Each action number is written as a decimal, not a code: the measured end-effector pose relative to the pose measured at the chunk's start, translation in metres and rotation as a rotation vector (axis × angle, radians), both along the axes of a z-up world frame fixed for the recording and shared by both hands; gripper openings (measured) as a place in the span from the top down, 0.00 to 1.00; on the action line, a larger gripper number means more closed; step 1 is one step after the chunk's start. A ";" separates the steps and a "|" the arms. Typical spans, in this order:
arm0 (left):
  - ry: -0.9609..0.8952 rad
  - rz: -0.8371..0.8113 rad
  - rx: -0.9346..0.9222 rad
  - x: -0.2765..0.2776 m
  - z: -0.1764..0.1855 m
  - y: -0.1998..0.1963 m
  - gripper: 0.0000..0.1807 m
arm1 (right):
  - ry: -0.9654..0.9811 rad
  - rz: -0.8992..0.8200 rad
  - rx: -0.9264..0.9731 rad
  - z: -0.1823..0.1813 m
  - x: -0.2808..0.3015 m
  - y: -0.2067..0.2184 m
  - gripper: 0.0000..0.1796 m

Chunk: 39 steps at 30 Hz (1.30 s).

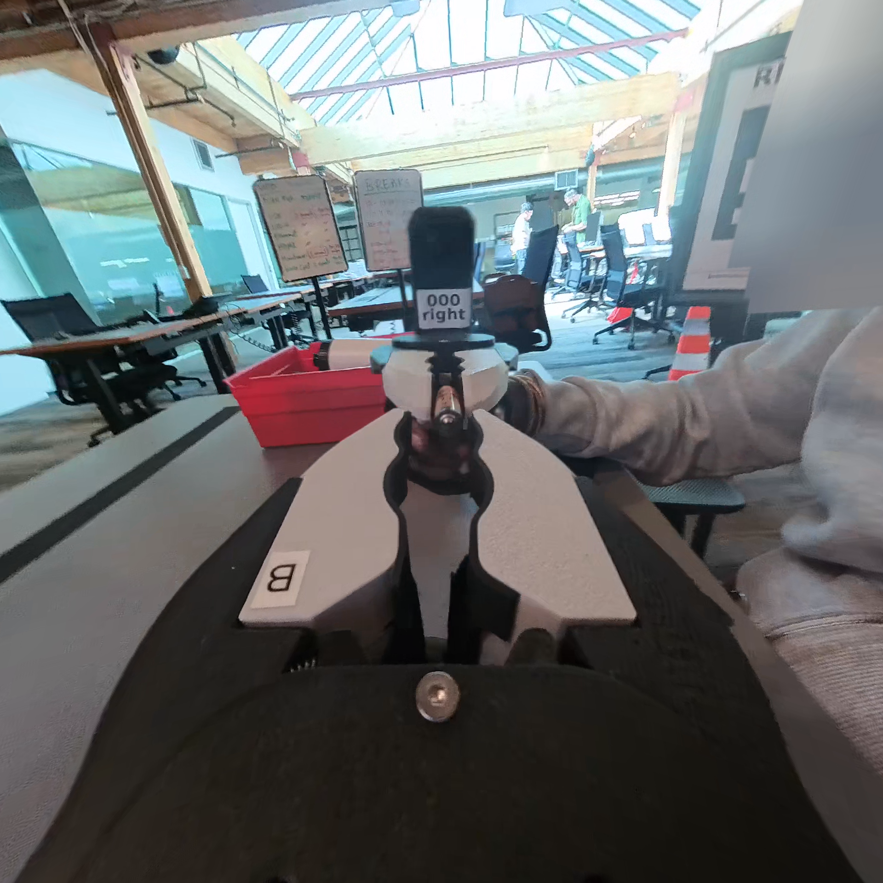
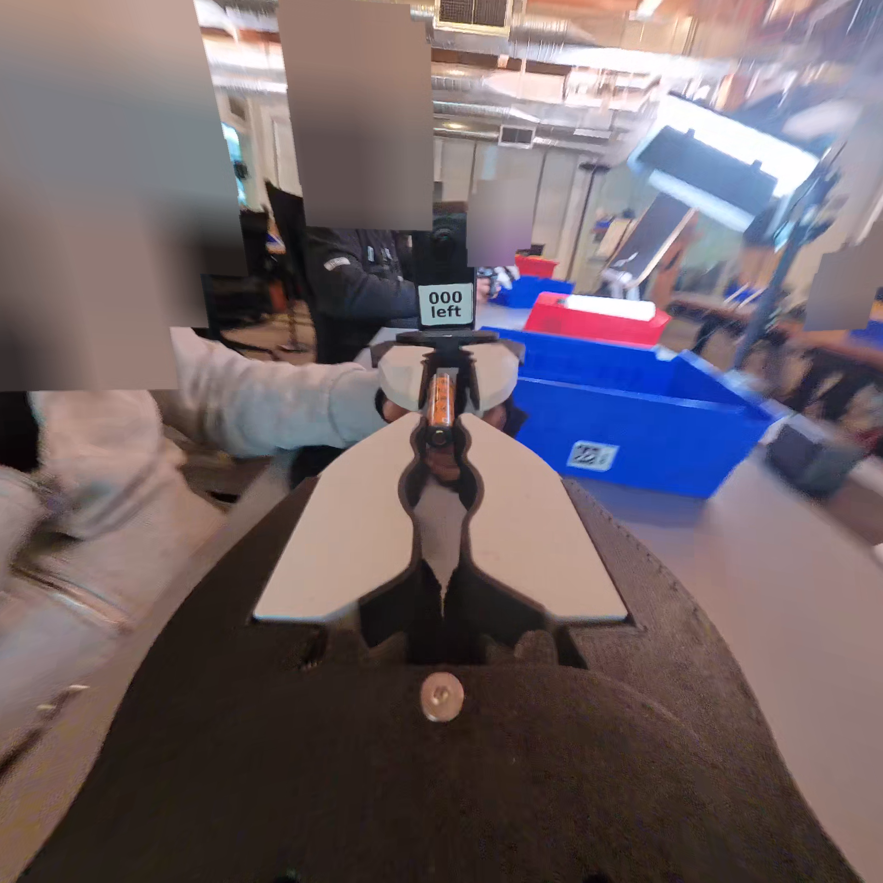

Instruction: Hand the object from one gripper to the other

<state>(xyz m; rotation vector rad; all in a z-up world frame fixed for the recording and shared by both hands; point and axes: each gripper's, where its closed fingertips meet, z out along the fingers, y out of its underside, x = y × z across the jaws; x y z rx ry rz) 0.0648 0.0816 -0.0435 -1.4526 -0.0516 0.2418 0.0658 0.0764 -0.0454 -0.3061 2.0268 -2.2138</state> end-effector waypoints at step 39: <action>0.089 0.021 -0.001 0.002 0.002 0.001 0.90 | -0.267 0.075 0.054 -0.003 -0.004 0.000 0.94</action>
